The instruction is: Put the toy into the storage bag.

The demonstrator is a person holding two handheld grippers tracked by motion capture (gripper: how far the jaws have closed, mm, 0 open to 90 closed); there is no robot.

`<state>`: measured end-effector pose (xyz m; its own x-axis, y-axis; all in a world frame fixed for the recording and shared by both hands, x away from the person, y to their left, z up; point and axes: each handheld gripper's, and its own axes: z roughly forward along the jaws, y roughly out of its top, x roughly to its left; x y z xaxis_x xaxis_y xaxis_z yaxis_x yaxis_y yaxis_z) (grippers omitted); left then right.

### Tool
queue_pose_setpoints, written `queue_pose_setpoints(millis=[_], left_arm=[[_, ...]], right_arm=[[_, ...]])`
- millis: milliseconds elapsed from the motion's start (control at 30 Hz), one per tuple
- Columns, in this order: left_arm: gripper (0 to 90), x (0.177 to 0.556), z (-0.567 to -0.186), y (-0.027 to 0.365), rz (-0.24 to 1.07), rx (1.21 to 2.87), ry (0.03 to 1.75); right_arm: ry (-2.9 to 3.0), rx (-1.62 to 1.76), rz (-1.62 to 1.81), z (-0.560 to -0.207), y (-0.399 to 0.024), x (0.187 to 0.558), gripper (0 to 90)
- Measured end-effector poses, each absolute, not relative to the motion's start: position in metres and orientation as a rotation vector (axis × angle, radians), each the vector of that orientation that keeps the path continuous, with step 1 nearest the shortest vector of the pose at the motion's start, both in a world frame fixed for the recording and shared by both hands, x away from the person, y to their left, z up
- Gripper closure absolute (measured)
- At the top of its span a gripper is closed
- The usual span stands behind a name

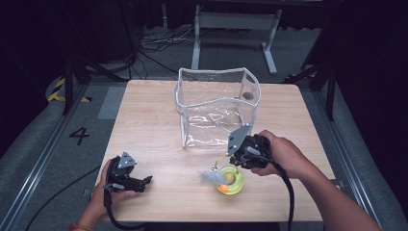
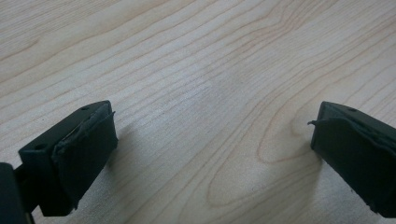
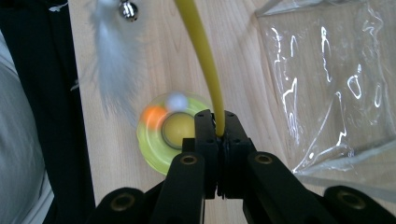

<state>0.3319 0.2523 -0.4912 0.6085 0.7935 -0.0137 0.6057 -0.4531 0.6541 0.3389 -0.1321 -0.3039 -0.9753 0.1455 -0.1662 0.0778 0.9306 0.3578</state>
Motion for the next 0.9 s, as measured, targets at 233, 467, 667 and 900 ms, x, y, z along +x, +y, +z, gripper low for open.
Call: queue_pose_setpoints(millis=[233, 467, 667, 900], left_arm=[[0.6, 0.332, -0.491, 0.253, 0.389, 2.220, 1.086], [0.6, 0.332, -0.491, 0.253, 0.390, 2.220, 1.087], [0.6, 0.332, -0.491, 0.253, 0.391, 2.219, 1.088], [0.6, 0.332, -0.491, 0.253, 0.391, 2.220, 1.087]], right_arm=[[2.861, 0.246, 0.521, -0.295, -0.159, 0.346, 88.4], [2.818, 0.359, 0.536, -0.283, -0.188, 0.356, 88.4], [2.772, 0.458, 0.515, -0.267, -0.213, 0.366, 88.4], [2.725, 0.560, 0.509, -0.248, -0.237, 0.383, 88.4]])
